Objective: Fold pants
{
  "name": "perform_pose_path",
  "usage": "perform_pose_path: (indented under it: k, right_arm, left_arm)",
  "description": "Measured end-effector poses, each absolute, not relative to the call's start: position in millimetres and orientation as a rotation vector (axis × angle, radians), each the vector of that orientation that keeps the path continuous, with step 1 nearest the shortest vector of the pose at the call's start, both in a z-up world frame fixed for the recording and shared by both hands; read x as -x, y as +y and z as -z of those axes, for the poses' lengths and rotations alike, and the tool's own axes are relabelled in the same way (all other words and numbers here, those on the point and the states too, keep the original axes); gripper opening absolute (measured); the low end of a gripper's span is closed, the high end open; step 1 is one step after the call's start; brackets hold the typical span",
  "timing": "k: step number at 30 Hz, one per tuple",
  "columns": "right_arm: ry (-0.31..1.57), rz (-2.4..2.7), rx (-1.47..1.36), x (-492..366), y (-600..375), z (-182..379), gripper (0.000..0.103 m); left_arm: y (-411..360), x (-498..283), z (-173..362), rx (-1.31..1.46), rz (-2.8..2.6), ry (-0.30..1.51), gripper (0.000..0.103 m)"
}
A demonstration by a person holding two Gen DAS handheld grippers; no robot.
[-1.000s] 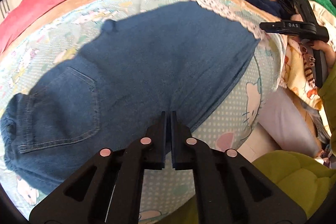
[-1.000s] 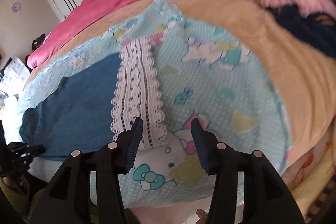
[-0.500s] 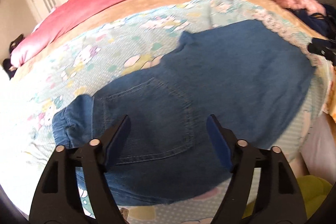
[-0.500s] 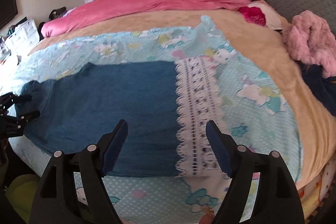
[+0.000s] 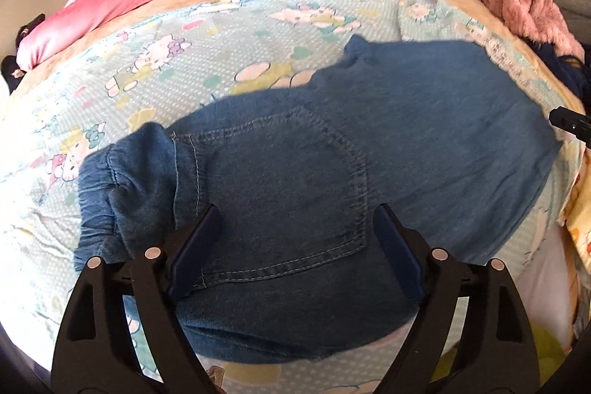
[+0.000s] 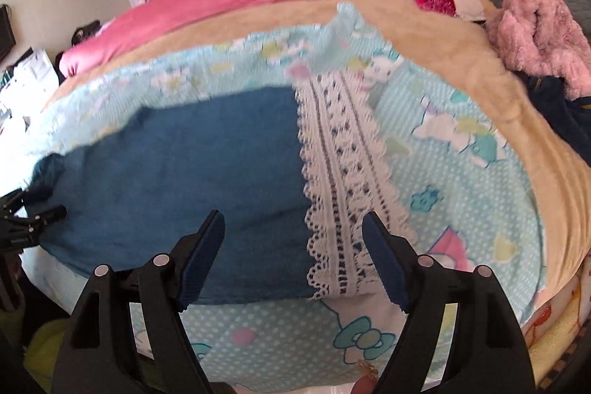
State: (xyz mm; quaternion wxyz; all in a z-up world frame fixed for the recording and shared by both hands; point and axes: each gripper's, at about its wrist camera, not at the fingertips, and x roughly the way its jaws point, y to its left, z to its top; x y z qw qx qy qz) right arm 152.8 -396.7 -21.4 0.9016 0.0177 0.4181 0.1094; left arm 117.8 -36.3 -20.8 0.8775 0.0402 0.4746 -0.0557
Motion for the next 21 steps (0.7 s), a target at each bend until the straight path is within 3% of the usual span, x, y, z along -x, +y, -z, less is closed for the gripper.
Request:
perform_pose_path:
  k: [2,9,21]
  right_arm:
    - [0.838,-0.22,-0.045,-148.8,-398.8,12.4,0.091]
    - [0.75,-0.207,-0.056,-136.7,-409.2,-14.1,0.091]
    - [0.713,-0.185,-0.088,-125.1,-433.2,-15.4,0.091]
  left_arm:
    - [-40.2,-115.5,10.2,-0.07,0.134,0.969,0.079]
    - [-65.1,-120.1,-24.1,-0.084,0.184,0.896,0.092]
    - [-126.6,-159.7,-47.5,-0.148,0.263,0.867,0.093]
